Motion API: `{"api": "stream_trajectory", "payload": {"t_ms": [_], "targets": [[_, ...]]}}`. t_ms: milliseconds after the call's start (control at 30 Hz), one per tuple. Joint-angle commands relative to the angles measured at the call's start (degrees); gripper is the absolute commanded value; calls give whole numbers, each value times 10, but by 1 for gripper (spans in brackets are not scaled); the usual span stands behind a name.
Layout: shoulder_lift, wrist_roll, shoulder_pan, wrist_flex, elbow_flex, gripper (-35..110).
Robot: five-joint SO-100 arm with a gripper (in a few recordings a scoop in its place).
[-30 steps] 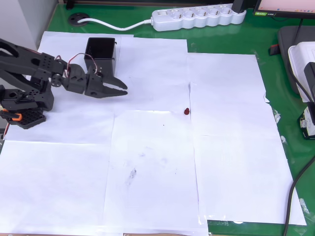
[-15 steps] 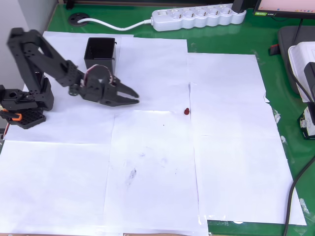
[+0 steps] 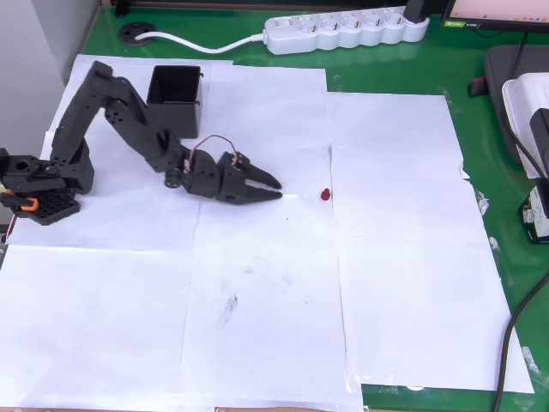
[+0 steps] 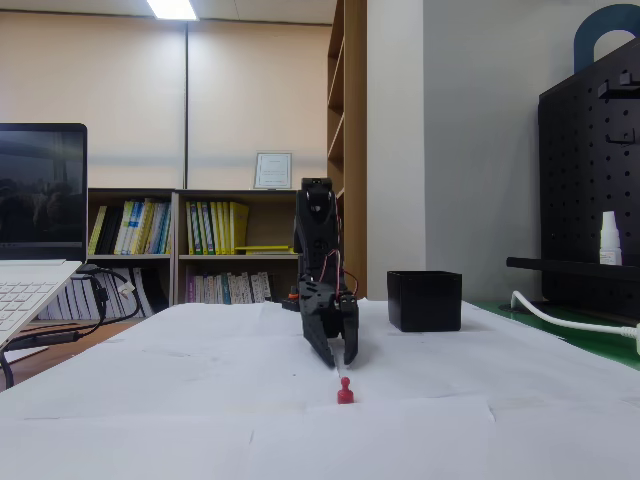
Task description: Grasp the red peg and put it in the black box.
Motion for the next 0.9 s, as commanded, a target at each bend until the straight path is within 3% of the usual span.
{"api": "stream_trajectory", "payload": {"t_ms": [0,267,867], "targets": [[11,-7,4,-22,61,9],[56,-18,10,-22,121,34],[178,-54,26,-3,278,36]]}}
